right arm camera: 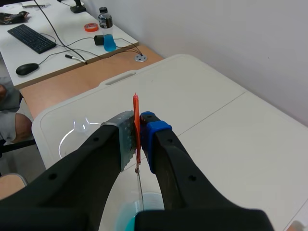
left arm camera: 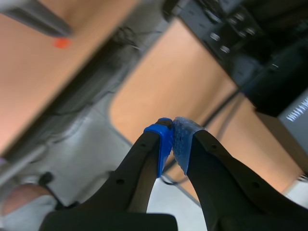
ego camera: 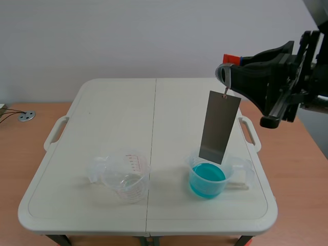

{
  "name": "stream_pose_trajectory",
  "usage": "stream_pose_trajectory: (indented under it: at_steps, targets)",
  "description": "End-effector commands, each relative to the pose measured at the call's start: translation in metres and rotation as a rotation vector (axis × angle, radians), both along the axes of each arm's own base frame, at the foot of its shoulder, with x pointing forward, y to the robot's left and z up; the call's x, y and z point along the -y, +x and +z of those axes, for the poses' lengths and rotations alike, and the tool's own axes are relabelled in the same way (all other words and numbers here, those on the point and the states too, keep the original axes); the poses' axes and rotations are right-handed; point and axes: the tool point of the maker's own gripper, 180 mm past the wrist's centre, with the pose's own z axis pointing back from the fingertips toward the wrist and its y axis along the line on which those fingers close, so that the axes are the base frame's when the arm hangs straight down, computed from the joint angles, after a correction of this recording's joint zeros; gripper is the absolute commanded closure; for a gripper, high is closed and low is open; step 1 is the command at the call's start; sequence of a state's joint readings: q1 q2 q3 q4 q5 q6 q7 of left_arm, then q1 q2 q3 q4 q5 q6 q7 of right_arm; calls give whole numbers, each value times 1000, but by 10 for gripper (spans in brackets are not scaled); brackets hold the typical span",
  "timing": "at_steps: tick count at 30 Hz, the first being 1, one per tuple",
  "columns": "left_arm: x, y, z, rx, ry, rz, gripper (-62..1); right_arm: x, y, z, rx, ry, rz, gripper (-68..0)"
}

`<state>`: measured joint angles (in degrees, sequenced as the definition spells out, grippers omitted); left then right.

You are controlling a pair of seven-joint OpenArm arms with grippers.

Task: Hold the metal plate by the orange handle, dip it into the blue solution, take it out and point at it, then put the plate back in the beaker on the left.
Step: 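Lower the plate into the blue solution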

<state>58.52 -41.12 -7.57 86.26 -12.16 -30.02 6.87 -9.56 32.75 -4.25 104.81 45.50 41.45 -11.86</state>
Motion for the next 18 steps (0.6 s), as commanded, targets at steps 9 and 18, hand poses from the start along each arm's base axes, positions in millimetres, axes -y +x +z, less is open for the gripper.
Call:
stream_pose_trajectory:
  at_steps: [9,18]
  targets:
    - [32,-52,-19,-130,-115,6,-19,-5,1,-10,-31,35,7,-13]
    - [34,-64,-34,-178,-117,-1,-19,-2,2,-33,-99,40,-4,-13]
